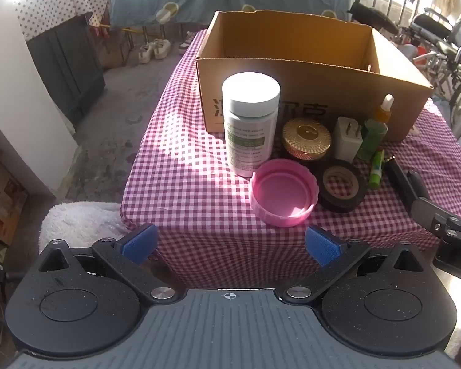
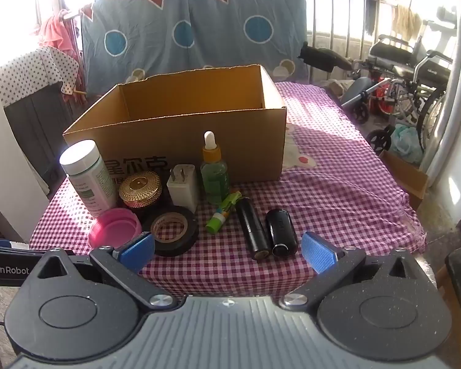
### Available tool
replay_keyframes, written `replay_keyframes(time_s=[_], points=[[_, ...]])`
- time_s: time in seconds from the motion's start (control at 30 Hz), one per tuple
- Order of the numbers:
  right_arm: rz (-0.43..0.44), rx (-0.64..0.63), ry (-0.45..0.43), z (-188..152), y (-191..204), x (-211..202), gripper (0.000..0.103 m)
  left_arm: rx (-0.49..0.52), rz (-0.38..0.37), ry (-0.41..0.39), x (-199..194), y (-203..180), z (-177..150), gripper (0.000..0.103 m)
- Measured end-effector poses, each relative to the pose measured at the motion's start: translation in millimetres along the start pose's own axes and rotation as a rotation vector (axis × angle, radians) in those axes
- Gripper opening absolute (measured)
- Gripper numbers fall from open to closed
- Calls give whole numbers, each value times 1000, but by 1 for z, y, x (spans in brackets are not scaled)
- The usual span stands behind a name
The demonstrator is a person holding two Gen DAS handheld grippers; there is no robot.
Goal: Organize rigid objects
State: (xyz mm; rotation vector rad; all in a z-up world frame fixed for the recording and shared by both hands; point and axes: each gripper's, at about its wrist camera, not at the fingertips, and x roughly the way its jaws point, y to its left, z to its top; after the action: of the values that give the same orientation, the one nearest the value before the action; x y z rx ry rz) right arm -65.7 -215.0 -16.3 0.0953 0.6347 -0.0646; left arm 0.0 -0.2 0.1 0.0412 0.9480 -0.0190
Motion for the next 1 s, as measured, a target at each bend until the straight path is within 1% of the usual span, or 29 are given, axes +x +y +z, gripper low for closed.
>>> replay_keyframes(time_s=[0.13,0.17,0.2,0.23,0.3,0.33,1.0], points=[[-8,-21,-16,-3,6,-4,103,-2,-13,-6,-1,0,0,103],[-1,-11,-7,-6,8,-2,103,-1,-13,-8,-2,0,-1,103],[-3,-11,17,-1,8,1,103,-1,-13,-9,-2,0,-1,103],[20,6,14,1,1,-1,103,0,-16,-8,-2,1,-1,103],[16,-4,21,2,3,1,103,0,-21,-6,-2,1,-2,103],[15,-5,19,1,3,1,103,-4,-2,-3,-1,4,-2,103],[9,-13,24,1,3,-1,103,-12,10,1,-2,6,-1,103]])
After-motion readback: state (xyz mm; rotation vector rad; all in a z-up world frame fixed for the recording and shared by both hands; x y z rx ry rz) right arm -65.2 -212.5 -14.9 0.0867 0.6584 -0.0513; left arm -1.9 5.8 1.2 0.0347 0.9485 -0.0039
